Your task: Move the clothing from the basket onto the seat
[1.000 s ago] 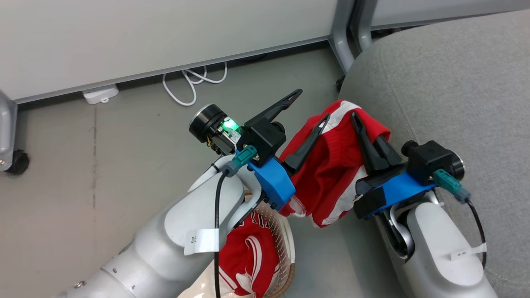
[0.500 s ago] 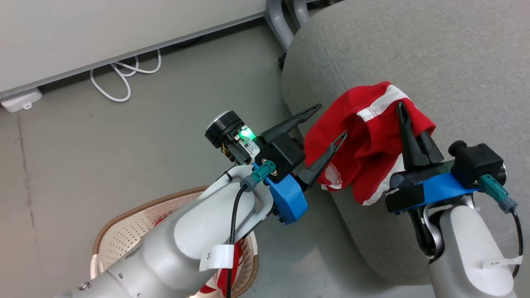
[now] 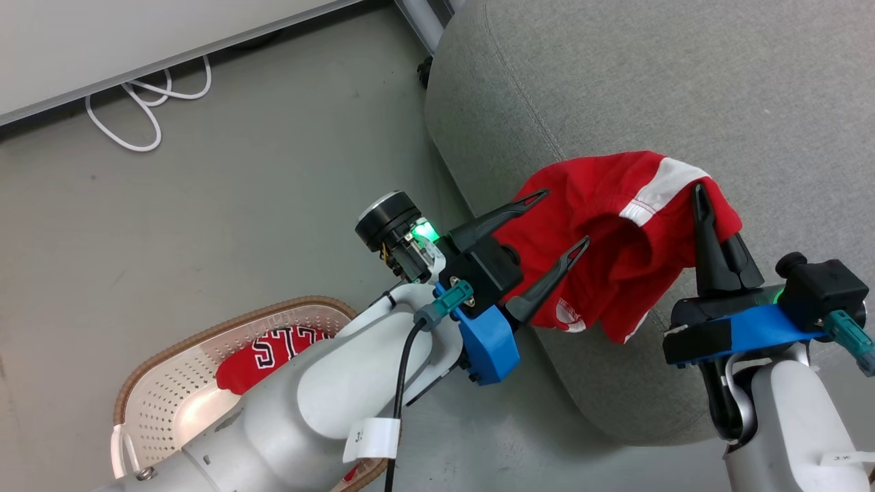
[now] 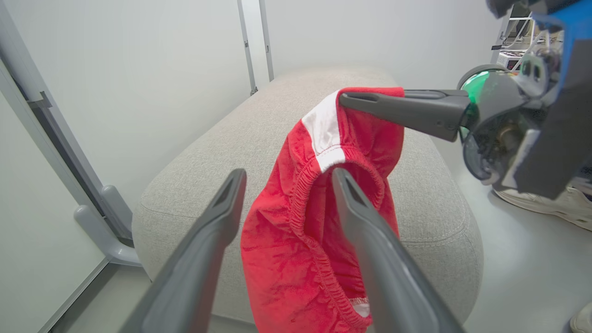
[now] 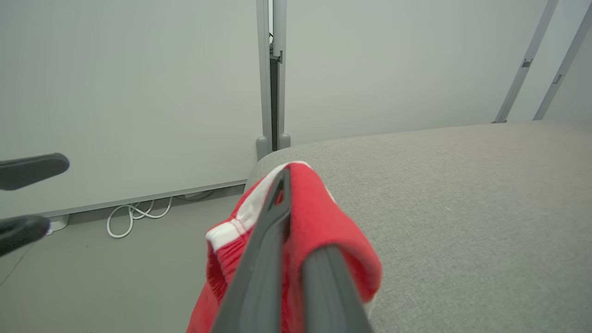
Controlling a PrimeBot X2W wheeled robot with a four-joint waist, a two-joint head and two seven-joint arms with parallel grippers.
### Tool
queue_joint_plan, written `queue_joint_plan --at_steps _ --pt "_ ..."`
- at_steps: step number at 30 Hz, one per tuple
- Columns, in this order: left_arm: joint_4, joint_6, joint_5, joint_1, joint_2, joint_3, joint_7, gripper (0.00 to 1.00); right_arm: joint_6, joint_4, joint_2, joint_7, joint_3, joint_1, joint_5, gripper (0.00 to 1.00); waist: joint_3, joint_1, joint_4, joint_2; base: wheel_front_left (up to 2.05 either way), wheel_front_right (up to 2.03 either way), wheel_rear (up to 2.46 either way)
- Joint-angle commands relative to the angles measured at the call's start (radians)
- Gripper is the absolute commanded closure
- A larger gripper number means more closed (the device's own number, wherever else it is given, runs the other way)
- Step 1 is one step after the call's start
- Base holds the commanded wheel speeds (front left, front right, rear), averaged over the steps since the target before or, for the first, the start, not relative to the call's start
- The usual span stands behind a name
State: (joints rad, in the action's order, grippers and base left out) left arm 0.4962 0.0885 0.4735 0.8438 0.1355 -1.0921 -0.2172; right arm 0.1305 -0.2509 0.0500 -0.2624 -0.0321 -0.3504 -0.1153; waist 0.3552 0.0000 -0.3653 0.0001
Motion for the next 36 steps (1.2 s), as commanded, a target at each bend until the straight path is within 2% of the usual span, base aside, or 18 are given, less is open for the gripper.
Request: queue_joint_plan --at_steps 1,14,21,24,29,36 --pt "-0.003 0.0 -0.003 0.006 0.005 -0.003 0.0 0.0 0.0 0.005 0.001 -0.004 -0.002 0.008 -0.005 1.0 0.001 0.0 0.001 -0.0001 0.0 0.0 0.0" --pt "-0.025 -0.017 -0.01 0.037 0.024 -0.001 -0.004 0.0 0.0 0.049 0.001 -0.004 -0.037 -0.078 0.002 1.0 0.045 0.0 0.009 -0.0001 0.0 0.0 0.0" --pt "-0.07 -0.032 -0.03 0.085 0.063 0.007 0.014 0.0 0.0 0.123 0.026 -0.004 -0.101 -0.258 0.053 1.0 0.153 0.0 0.013 -0.0001 0.0 0.0 0.0" --pt "-0.099 -0.036 -0.045 0.117 0.088 0.012 0.03 0.0 0.0 0.161 0.066 -0.004 -0.149 -0.369 0.046 1.0 0.226 0.0 0.017 -0.0001 0.0 0.0 0.0" --pt "-0.152 -0.043 -0.072 0.169 0.132 0.015 0.057 0.0 0.0 0.217 0.171 -0.004 -0.27 -0.556 0.038 1.0 0.344 0.0 0.026 -0.0001 0.0 0.0 0.0" --pt "-0.239 -0.053 -0.1 0.211 0.195 0.016 0.105 0.0 0.0 0.172 0.374 -0.003 -0.443 -0.713 -0.001 1.0 0.46 0.0 0.009 -0.0001 0.0 0.0 0.0"
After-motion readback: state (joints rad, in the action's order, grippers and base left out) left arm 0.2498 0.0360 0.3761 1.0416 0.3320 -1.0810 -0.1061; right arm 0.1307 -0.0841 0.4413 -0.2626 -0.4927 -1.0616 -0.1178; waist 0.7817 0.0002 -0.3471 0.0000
